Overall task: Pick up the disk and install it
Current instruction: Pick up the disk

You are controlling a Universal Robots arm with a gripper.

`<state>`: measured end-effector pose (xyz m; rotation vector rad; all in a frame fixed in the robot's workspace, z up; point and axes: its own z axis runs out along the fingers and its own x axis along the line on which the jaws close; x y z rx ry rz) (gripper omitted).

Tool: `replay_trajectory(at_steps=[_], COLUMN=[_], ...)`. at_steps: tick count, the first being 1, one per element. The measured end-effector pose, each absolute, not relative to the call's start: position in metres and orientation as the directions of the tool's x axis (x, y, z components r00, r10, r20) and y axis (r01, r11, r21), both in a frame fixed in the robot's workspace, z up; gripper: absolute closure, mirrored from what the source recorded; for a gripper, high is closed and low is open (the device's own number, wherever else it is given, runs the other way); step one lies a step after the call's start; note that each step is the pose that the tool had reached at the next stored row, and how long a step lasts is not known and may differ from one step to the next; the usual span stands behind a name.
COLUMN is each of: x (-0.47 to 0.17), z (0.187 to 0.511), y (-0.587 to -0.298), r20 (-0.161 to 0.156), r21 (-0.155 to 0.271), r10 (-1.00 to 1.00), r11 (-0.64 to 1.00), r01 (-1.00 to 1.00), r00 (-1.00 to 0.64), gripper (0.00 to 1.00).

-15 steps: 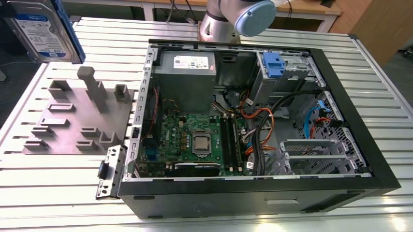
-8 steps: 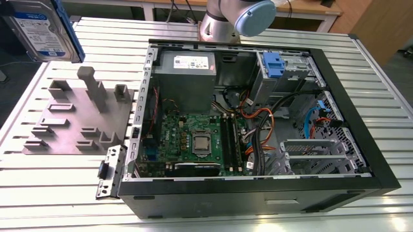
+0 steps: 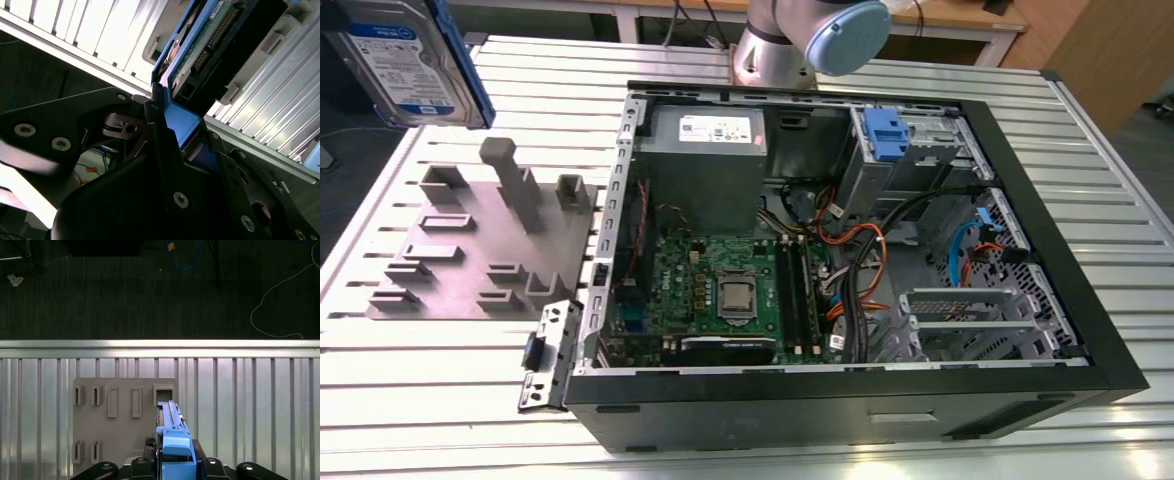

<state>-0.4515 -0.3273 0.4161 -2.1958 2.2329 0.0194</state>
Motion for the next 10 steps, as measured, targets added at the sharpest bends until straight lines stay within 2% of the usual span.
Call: replay_trajectory(at_steps=[10], x=[-0.4515], z=[0.4183], y=[-0.3273], r20=[-0.016], r21=[0.002], r10=[-1.000], r11=[0.017], r01=[-1.000], r00=[-0.017], gripper=[0.64])
